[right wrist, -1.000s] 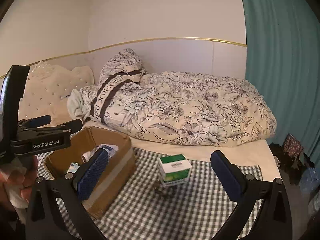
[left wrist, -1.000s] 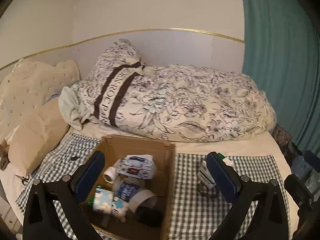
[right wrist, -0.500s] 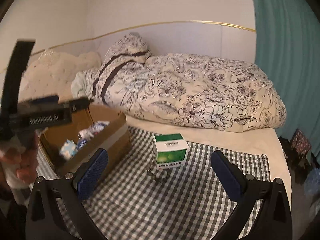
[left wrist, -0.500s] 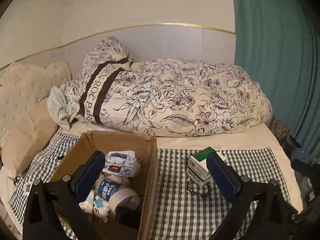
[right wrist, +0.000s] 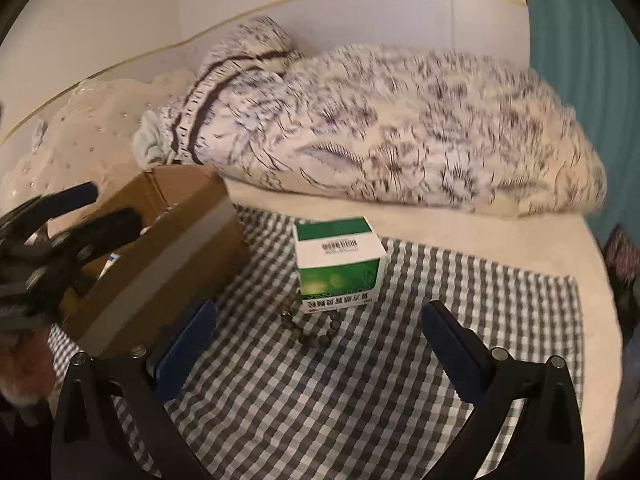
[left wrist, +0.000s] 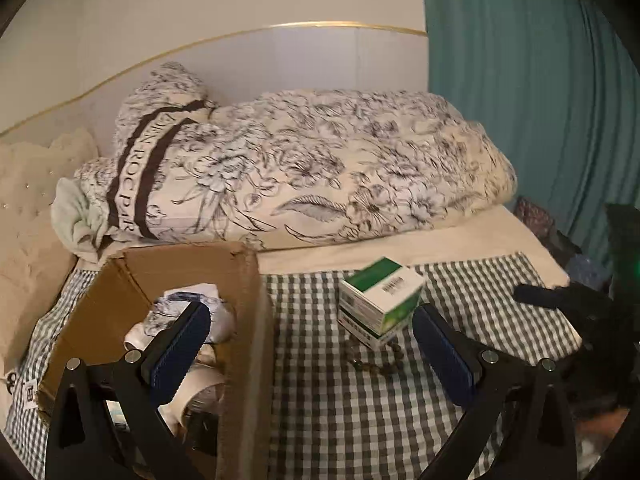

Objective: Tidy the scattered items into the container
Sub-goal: 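Withdraw both tools and move the right tool toward the green medicine box, then close the right tool on the green medicine box and lift it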

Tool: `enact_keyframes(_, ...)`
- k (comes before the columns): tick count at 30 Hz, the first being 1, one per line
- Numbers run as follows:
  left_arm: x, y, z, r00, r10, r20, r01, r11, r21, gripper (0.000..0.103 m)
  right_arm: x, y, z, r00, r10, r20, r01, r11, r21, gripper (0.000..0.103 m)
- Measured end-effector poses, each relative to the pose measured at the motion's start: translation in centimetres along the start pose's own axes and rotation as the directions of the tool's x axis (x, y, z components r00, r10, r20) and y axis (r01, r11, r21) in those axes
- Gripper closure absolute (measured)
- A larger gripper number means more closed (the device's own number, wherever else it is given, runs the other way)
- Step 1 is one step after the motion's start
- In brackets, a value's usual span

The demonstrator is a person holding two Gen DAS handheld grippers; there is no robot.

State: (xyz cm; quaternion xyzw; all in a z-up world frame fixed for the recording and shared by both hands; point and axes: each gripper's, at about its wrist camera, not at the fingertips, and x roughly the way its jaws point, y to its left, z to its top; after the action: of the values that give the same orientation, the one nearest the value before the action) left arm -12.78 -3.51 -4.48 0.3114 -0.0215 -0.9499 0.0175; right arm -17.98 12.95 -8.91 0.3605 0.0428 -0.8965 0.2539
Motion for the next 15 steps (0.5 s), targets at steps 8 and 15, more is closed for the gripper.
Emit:
enact_keyframes(8, 3.2, -2.0, -1.1, 0.993, -0.036, -0.115, 0.046, 0.995, 0.084, 0.0, 4.7, -1.4, 0.2, 0.998, 0.022, -0.066, -0.025, 0.999, -0.044, 0.0)
enact_keyframes(15, 5.8, -2.7, -1.9, 0.978, -0.055, -0.2, 0.075, 0.992, 0.097, 0.0, 8.0, -2.8, 1.0, 0.986, 0.114, -0.125, -0.12, 0.992, -0.042, 0.0)
